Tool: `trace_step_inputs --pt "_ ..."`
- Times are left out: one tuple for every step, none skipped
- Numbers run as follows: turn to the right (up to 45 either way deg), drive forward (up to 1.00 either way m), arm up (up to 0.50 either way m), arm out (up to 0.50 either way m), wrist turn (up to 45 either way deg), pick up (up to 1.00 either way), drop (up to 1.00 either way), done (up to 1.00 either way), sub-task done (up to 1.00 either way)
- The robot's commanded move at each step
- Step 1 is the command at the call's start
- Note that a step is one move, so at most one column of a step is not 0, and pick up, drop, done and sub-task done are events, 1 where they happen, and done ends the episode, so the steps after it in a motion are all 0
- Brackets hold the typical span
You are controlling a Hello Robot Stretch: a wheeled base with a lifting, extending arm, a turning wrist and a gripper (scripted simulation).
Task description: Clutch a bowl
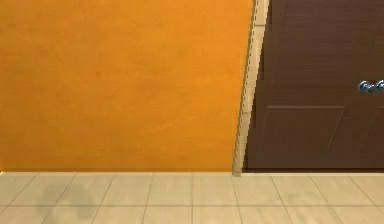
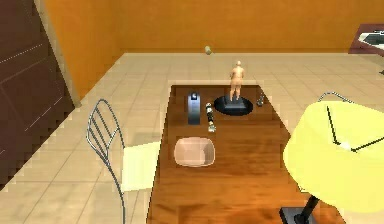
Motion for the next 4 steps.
trace_step_inputs --pt "0.0 0.0 0.5 0.0 0.0 0.0 0.0 0.0 0.0" --pt "0.0 0.0 0.26 0.0 0.0 0.0 0.0 0.0 0.0" --pt "0.0 0.0 0.0 0.38 0.0 0.0 0.0 0.0 0.0" --pt "0.0 0.0 0.0 0.0 45.0 0.0 0.0 0.0 0.0"
